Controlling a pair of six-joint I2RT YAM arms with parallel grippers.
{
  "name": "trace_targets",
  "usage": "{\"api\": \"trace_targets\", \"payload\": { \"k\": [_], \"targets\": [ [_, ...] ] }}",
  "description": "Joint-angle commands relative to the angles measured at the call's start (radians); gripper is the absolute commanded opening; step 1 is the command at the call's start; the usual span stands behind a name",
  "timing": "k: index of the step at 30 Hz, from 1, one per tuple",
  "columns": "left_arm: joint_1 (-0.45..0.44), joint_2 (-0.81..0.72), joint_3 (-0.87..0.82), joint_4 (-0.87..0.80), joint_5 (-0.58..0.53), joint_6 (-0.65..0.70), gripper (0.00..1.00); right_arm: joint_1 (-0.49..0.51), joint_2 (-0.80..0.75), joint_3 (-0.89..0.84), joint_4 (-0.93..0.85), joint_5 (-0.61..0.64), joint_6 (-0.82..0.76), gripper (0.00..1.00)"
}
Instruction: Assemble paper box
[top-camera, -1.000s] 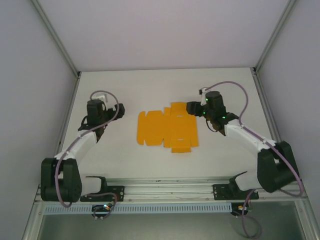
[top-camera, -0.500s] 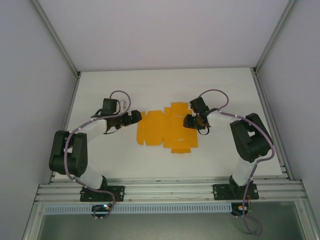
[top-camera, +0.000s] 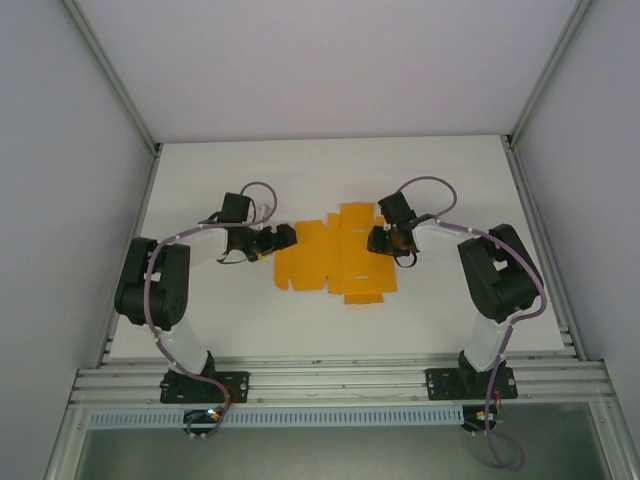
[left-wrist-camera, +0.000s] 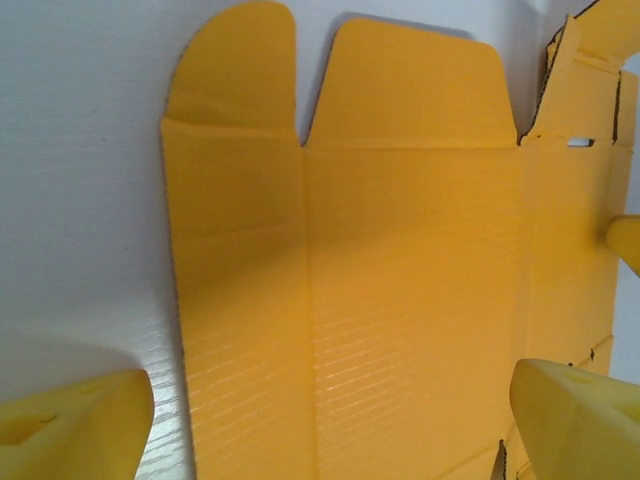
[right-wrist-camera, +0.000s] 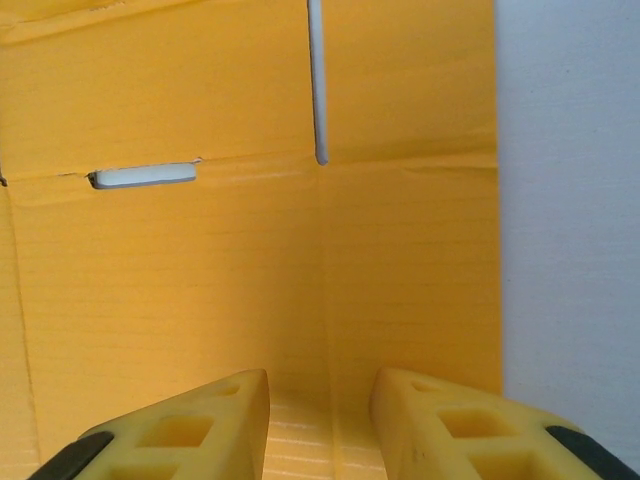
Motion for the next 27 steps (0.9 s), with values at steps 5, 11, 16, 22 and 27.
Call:
{"api": "trace_targets", "payload": {
  "k": [5, 11, 16, 22, 27],
  "targets": [
    [-0.026, 0.031, 0.011, 0.077, 0.179, -0.052, 0.85, -0.006, 0.074, -0.051, -0.081, 0.038, 0.001, 0.35],
    [-0.021, -0.040, 0.014, 0.100, 0.189, -0.020, 0.79, -0.006, 0.069, -0.057, -0.067, 0.033, 0.002, 0.35],
    [-0.021, -0.083, -0.002, 0.143, 0.175, -0.027, 0.62, -0.007, 0.050, -0.073, -0.047, 0.034, -0.002, 0.35],
    [-0.021, -0.111, -0.015, 0.178, 0.167, -0.020, 0.26, -0.007, -0.002, -0.103, 0.020, 0.011, -0.027, 0.37],
    [-0.019, -0.143, 0.011, 0.186, 0.189, -0.014, 0.00, -0.015, -0.147, -0.125, 0.076, -0.018, -0.064, 0.50]
  ]
}}
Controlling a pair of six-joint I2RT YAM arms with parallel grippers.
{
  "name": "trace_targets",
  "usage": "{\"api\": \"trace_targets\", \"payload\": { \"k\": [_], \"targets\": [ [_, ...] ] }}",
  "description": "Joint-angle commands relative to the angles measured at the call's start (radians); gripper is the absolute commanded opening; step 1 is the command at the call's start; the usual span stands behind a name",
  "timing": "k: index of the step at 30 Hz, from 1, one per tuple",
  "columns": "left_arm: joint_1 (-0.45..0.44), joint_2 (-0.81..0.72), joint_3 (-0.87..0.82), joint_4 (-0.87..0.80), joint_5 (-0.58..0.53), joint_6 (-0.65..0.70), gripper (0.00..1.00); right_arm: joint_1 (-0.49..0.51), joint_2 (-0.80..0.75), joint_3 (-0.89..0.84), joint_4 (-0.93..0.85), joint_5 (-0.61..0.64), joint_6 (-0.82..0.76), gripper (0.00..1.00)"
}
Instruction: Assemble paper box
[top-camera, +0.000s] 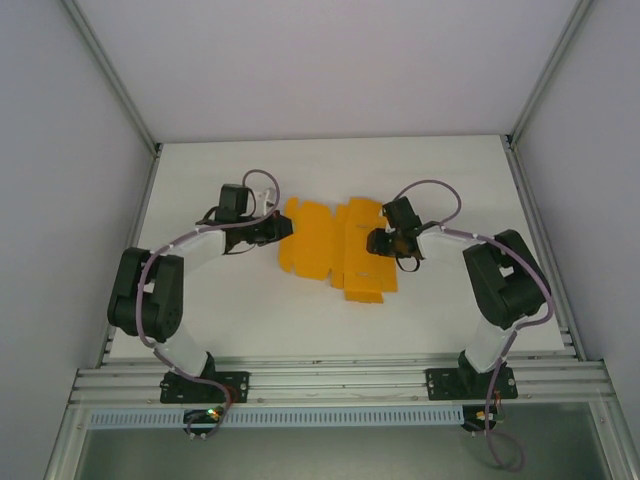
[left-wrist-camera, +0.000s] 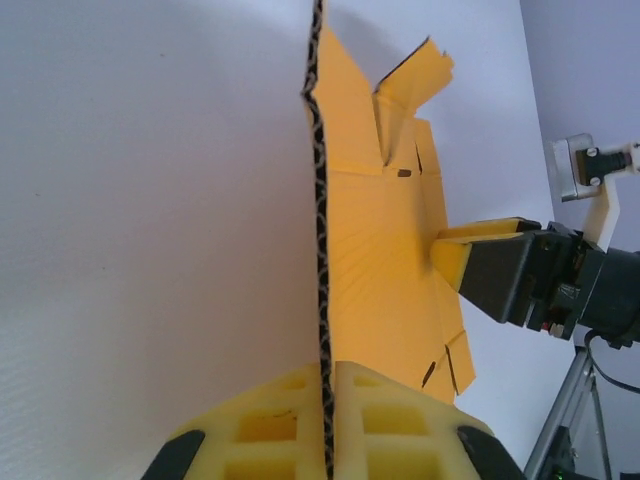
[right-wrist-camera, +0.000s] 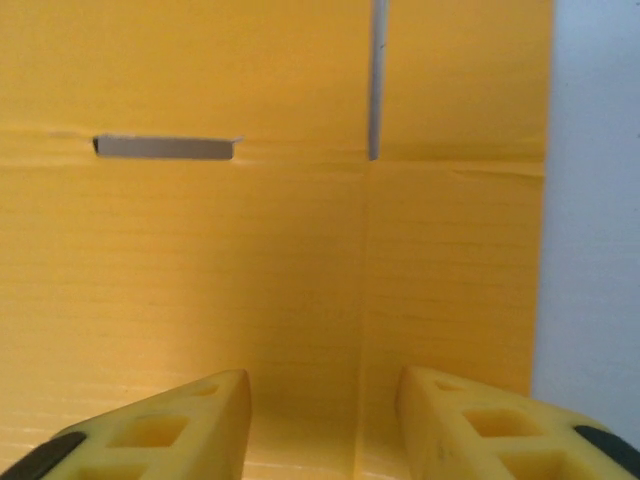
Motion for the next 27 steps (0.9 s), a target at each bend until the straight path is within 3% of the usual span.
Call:
{"api": "trace_targets", "payload": {
  "k": [1, 3, 6, 8, 15, 20, 23, 27],
  "targets": [
    [0.003, -0.067, 0.026, 0.023, 0.042, 0.019, 0.00, -0.017, -0.120, -0.044, -0.010, -0.013, -0.036, 0.56],
    [0.005, -0.103, 0.034, 0.063, 0.079, 0.002, 0.00, -0.038, -0.214, -0.076, 0.024, -0.064, -0.052, 0.65],
    [0.007, -0.182, 0.039, 0.143, 0.131, -0.051, 0.00, -0.095, -0.369, -0.153, 0.107, -0.201, -0.087, 0.89],
    [0.007, -0.226, 0.054, 0.171, 0.164, -0.077, 0.00, -0.140, -0.453, -0.202, 0.165, -0.290, -0.099, 1.00],
    [0.006, -0.346, 0.074, 0.342, 0.281, -0.215, 0.00, -0.311, -0.600, -0.287, 0.309, -0.602, -0.046, 0.99],
    [0.008, -0.408, 0.032, 0.494, 0.321, -0.319, 0.00, -0.358, -0.618, -0.315, 0.459, -0.756, -0.007, 0.96],
    [0.009, -0.437, 0.025, 0.488, 0.315, -0.320, 0.00, -0.361, -0.621, -0.311, 0.499, -0.805, 0.021, 0.85],
    [0.009, -0.467, 0.018, 0.463, 0.308, -0.295, 0.00, -0.363, -0.631, -0.309, 0.522, -0.824, 0.047, 0.56]
  ]
}}
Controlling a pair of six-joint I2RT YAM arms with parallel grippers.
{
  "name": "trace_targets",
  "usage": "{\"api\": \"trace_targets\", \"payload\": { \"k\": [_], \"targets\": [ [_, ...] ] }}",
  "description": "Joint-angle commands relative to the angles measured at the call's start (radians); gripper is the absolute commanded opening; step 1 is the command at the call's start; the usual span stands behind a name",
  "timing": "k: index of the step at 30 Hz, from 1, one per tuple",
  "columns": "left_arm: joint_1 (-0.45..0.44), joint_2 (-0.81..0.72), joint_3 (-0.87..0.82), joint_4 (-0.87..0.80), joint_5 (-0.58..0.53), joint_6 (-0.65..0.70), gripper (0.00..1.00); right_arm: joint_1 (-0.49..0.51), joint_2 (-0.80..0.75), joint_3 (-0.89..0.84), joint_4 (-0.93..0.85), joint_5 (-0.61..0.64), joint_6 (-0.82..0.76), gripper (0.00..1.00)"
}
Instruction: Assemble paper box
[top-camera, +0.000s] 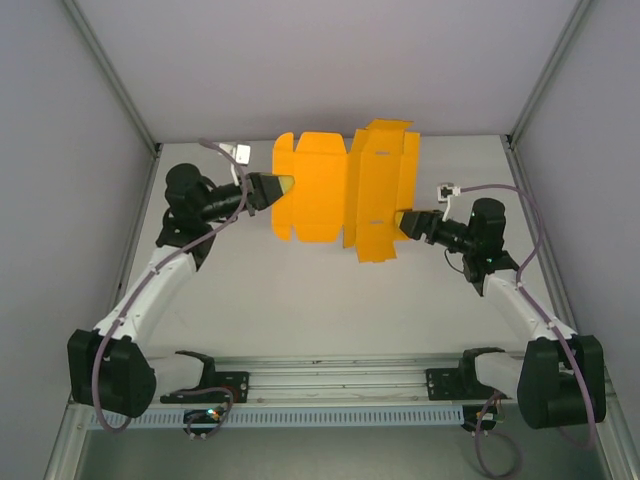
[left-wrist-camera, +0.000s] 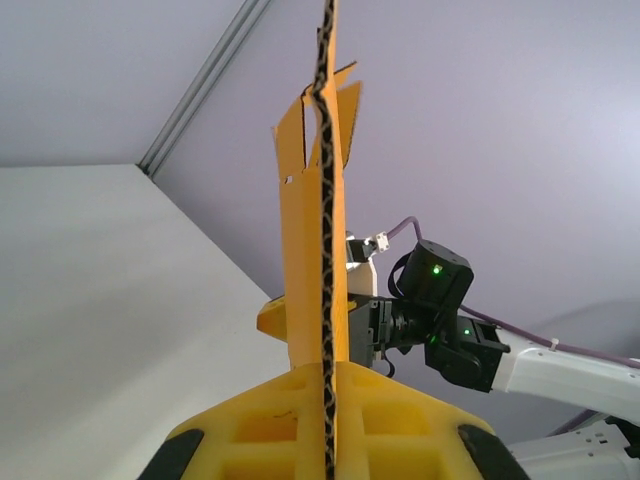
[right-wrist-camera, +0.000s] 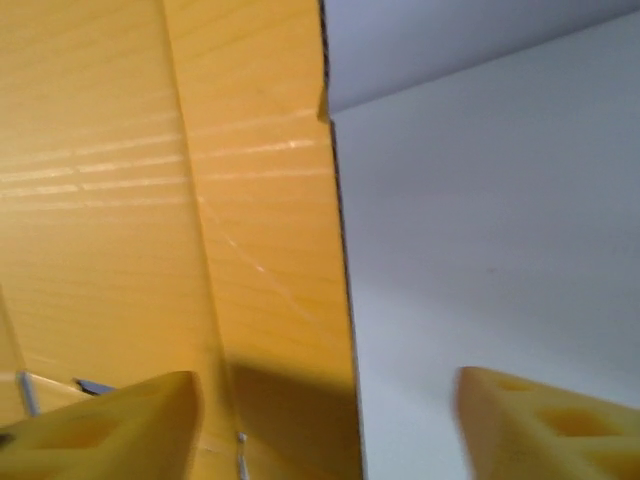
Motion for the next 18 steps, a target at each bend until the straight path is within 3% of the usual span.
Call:
{"api": "trace_targets", "payload": {
  "k": [1, 4, 6, 8, 11, 12, 14, 16, 17, 18],
  "targets": [
    [0.007, -0.040, -0.017, 0.031, 0.023, -0.010, 0.00, -0.005, -0.033, 0.004, 0.083, -0.091, 0.035, 0.52],
    [0.010, -0.053, -0.022, 0.005, 0.015, 0.009, 0.00, -0.004, -0.048, -0.017, 0.168, -0.125, 0.061, 0.50],
    [0.015, -0.060, -0.025, -0.016, 0.004, 0.021, 0.00, -0.005, -0.059, -0.009, 0.149, -0.128, 0.060, 0.38],
    [0.025, -0.068, -0.034, -0.029, -0.015, 0.029, 0.00, -0.004, -0.073, -0.002, 0.113, -0.108, 0.048, 0.16],
    [0.048, -0.077, -0.060, -0.038, -0.042, 0.031, 0.00, -0.005, -0.090, 0.013, 0.039, -0.098, 0.008, 0.00],
    [0.056, -0.082, -0.070, -0.066, -0.065, 0.044, 0.04, -0.002, -0.095, 0.022, -0.006, -0.091, -0.022, 0.00],
    [0.066, -0.099, -0.092, -0.209, -0.173, 0.106, 0.51, 0.005, -0.097, 0.047, -0.129, -0.043, -0.078, 0.00],
    [0.064, -0.117, -0.124, -0.380, -0.326, 0.188, 0.84, 0.018, -0.074, 0.079, -0.259, -0.016, -0.141, 0.00],
    [0.062, -0.126, -0.145, -0.451, -0.423, 0.218, 1.00, 0.026, -0.055, 0.087, -0.297, -0.002, -0.154, 0.00],
    [0.064, -0.132, -0.166, -0.517, -0.517, 0.237, 1.00, 0.037, -0.031, 0.089, -0.323, 0.003, -0.170, 0.00]
  ]
}}
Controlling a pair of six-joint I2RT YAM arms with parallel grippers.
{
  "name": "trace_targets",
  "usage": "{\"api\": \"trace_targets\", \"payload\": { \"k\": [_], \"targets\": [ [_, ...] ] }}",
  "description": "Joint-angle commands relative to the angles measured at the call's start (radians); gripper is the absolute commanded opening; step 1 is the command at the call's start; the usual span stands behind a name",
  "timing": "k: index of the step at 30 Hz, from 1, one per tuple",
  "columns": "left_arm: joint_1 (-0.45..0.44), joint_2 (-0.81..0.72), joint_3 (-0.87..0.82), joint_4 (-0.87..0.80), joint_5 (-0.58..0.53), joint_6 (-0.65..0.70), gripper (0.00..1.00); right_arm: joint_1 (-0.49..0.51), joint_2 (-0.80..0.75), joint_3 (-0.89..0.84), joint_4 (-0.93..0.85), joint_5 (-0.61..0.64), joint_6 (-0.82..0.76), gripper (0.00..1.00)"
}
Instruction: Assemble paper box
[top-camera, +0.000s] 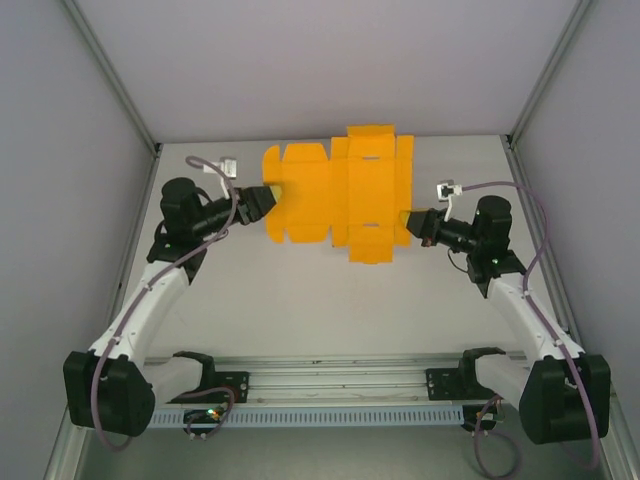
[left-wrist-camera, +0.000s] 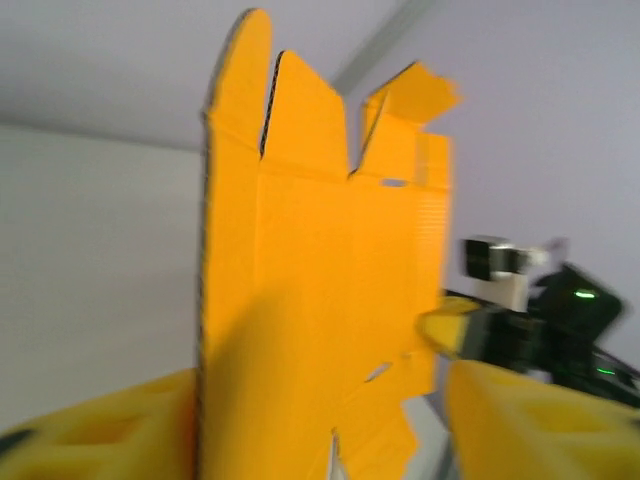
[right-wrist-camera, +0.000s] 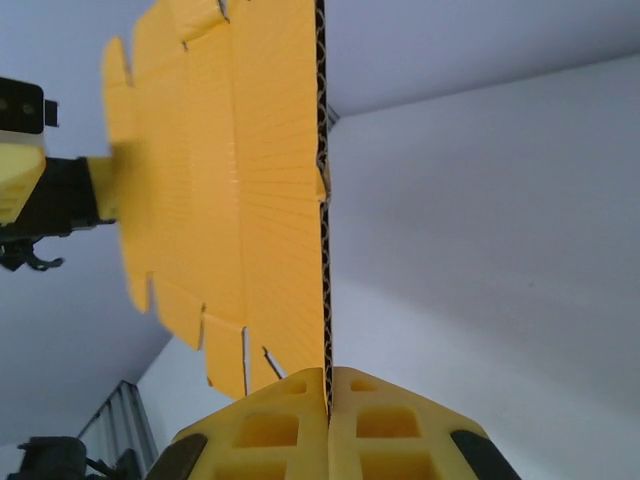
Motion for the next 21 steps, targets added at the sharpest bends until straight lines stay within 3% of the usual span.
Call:
{"api": "trace_targets", "payload": {
  "k": [1, 4, 7, 14, 18, 21],
  "targets": [
    [0.006, -0.034, -0.076, -0.316, -0.373, 0.113, 1.00, 0.036, 0.062, 0.028, -0.192, 0.050, -0.105, 0.00],
    [0.012, -0.034, -0.149, -0.413, -0.583, 0.069, 1.00, 0.081, 0.170, -0.007, -0.172, 0.143, -0.108, 0.00],
    [0.013, -0.034, -0.162, -0.485, -0.652, 0.080, 1.00, 0.099, 0.308, 0.005, -0.176, 0.189, -0.123, 0.00],
    [0.008, -0.051, -0.172, -0.450, -0.553, 0.095, 1.00, 0.236, 0.473, 0.235, -0.442, 0.472, -0.311, 0.00],
    [-0.014, -0.047, -0.181, -0.360, -0.433, 0.089, 1.00, 0.409, 0.541, 0.377, -0.561, 0.855, -0.566, 0.00],
    [-0.034, -0.035, -0.156, -0.339, -0.375, 0.104, 1.00, 0.515, 0.597, 0.413, -0.508, 1.111, -0.754, 0.00]
  ]
}}
